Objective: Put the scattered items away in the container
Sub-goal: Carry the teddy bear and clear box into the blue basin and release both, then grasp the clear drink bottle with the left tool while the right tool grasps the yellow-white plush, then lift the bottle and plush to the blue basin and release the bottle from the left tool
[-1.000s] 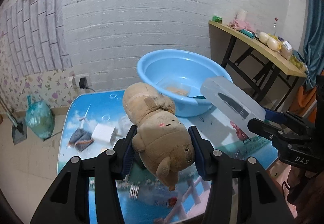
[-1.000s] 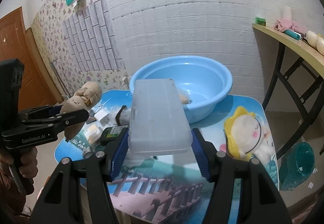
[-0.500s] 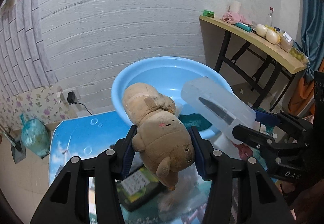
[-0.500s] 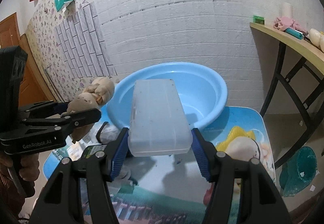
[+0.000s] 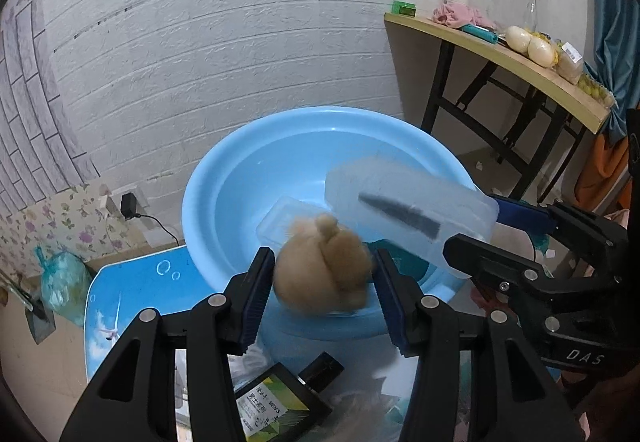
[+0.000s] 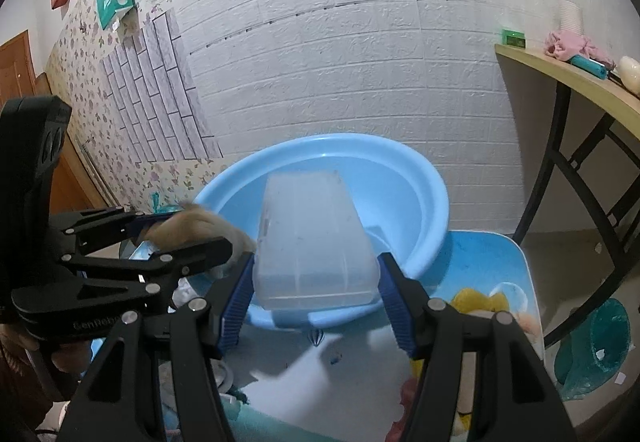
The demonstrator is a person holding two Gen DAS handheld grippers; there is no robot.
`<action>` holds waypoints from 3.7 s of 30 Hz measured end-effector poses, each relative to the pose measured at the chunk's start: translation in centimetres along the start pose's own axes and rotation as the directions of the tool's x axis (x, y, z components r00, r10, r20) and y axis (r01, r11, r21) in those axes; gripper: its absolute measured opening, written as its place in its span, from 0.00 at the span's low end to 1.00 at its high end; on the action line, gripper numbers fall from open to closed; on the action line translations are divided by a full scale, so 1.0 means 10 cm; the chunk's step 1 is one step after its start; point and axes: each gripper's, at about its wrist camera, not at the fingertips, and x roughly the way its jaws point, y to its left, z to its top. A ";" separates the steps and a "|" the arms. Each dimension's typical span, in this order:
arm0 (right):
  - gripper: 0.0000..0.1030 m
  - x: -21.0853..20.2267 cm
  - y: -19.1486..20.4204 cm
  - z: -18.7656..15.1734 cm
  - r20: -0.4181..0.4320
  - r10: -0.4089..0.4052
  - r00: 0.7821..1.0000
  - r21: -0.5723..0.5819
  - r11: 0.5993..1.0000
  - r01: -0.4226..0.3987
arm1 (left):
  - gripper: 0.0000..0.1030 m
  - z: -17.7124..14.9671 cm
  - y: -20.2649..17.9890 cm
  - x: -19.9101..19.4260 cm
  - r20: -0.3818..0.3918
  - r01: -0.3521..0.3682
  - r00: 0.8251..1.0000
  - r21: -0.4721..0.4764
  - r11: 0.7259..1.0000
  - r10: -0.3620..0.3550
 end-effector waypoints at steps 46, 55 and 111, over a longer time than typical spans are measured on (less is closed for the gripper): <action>0.99 -0.24 -0.72 -0.70 -0.140 -0.258 0.956 0.117 0.954 0.275 | 0.95 -1.37 0.33 -0.71 -0.106 -0.061 0.993 -0.140 0.988 0.047; 0.99 -0.06 -0.74 -0.74 -0.167 -0.291 0.942 0.098 0.946 0.309 | 0.95 -1.62 0.28 -0.62 -0.154 -0.040 0.988 -0.137 0.990 0.018; 0.80 -0.67 0.30 -1.30 -0.232 -0.153 0.961 -0.087 0.987 0.136 | 0.84 -2.12 0.53 -0.74 -0.152 -0.176 0.977 -0.190 0.966 0.148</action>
